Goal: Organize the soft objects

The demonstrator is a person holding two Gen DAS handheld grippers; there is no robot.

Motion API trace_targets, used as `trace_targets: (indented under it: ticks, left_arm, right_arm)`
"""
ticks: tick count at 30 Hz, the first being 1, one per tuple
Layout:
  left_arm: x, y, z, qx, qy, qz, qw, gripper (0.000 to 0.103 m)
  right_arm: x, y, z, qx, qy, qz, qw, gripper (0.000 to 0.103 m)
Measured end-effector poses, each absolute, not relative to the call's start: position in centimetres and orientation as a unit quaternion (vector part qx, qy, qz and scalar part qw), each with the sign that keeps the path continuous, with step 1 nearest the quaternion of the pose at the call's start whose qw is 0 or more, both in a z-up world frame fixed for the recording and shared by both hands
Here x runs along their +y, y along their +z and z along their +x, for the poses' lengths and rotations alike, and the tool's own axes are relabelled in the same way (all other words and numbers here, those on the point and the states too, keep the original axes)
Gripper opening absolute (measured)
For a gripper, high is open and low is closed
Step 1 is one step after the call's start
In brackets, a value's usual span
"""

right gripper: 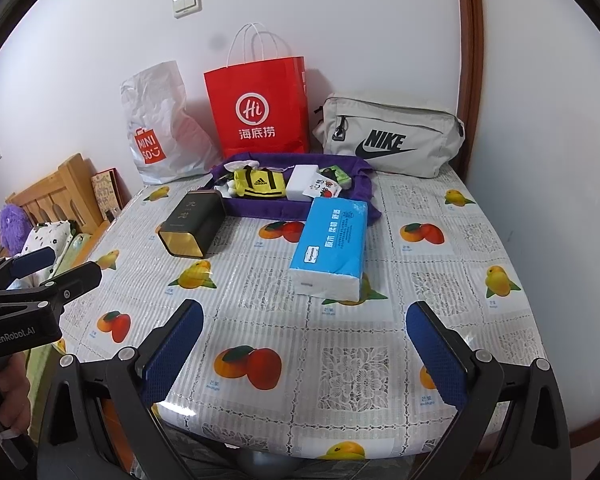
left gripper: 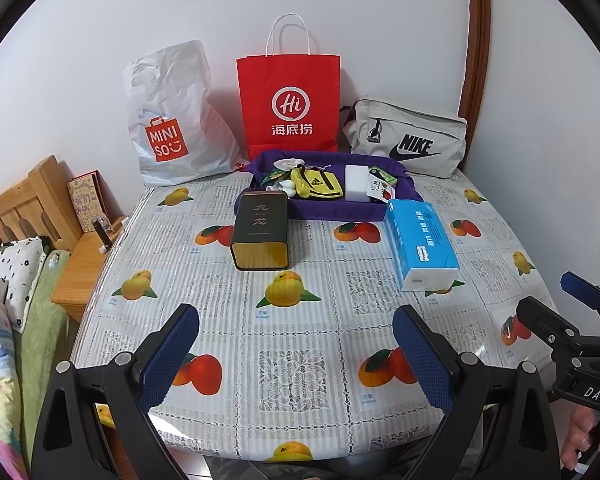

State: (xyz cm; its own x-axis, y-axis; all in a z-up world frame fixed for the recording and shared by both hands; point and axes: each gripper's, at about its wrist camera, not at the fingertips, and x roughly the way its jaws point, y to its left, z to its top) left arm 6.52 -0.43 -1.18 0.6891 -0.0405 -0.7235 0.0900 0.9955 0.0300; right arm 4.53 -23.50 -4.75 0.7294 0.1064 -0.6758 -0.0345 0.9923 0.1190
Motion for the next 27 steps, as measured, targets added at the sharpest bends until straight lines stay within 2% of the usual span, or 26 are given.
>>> trace_targets:
  ticks: [27]
  left_arm:
    - [-0.32,-1.18,6.47,0.392,-0.036,0.031,0.919,0.098]
  right_arm:
    - [-23.76,-4.51,4.28,0.364,0.037,0.049,0.929,0.100]
